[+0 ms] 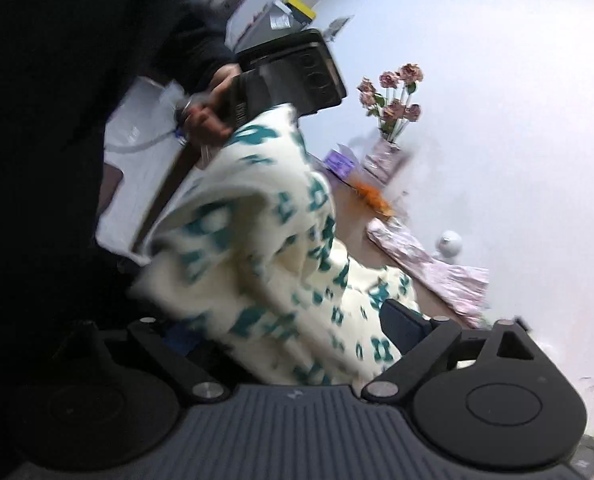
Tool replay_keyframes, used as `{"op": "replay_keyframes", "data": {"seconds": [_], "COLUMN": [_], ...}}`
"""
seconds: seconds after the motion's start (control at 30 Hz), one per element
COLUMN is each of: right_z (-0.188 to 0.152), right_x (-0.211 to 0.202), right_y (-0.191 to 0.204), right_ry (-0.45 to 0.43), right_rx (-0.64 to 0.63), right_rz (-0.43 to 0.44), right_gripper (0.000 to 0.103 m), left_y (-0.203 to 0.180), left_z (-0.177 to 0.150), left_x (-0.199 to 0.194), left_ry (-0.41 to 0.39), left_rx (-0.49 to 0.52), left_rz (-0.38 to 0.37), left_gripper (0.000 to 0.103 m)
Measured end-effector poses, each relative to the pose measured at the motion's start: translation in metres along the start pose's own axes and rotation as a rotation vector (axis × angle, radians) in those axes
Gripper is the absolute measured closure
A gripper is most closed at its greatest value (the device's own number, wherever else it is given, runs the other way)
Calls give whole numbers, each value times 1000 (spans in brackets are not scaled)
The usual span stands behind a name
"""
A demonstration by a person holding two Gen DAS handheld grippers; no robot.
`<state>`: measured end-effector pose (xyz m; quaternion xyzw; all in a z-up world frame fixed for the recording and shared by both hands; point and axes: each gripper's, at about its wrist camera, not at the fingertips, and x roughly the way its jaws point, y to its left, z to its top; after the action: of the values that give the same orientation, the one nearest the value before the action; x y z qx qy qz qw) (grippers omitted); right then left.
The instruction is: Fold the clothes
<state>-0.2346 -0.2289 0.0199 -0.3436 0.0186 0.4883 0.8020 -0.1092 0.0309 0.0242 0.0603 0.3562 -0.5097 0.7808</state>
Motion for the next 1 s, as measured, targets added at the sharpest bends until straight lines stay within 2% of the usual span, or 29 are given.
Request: {"op": "replay_keyframes", "data": {"seconds": [0.03, 0.07, 0.1, 0.17, 0.2, 0.27, 0.33, 0.43, 0.53, 0.77, 0.83, 0.9, 0.97, 1.0], "right_z": [1, 1, 1, 1, 0, -1, -4, -17, -29, -47, -52, -60, -76, -84], "right_x": [6, 11, 17, 29, 35, 40, 49, 63, 72, 78, 73, 77, 86, 87], "right_y": [-7, -14, -21, -38, -46, -59, -78, -105, -122, -128, -130, -141, -152, -156], "right_ry": [-5, -5, -3, 22, 34, 42, 60, 113, 131, 121, 83, 39, -2, -4], "right_rx": [14, 37, 61, 159, 207, 288, 436, 700, 855, 1061, 1144, 1286, 1468, 1540], "right_rz": [46, 96, 147, 265, 321, 382, 439, 514, 561, 575, 578, 582, 597, 576], "right_gripper": [19, 26, 37, 48, 48, 48, 50, 60, 69, 71, 73, 75, 75, 74], "left_y": [0, 1, 1, 3, 4, 7, 13, 23, 34, 52, 60, 73, 81, 84], "left_z": [-4, -7, -11, -20, -24, -32, -38, -41, -40, -30, -23, -13, -8, -5], "left_x": [-3, -6, -9, -13, -14, -18, -20, -23, -21, -24, -25, -28, -26, -24], "left_ry": [-12, -23, -35, -59, -72, -96, -113, -117, -112, -103, -95, -102, -109, -110], "left_rx": [-7, -14, -22, -42, -52, -74, -108, -164, -210, -344, -430, -550, -610, -635], "left_rz": [-3, -5, -8, -17, -21, -31, -44, -71, -110, -142, -168, -202, -174, -153], "left_gripper": [90, 90, 90, 90, 90, 90, 90, 90, 91, 90, 90, 89, 79, 69]}}
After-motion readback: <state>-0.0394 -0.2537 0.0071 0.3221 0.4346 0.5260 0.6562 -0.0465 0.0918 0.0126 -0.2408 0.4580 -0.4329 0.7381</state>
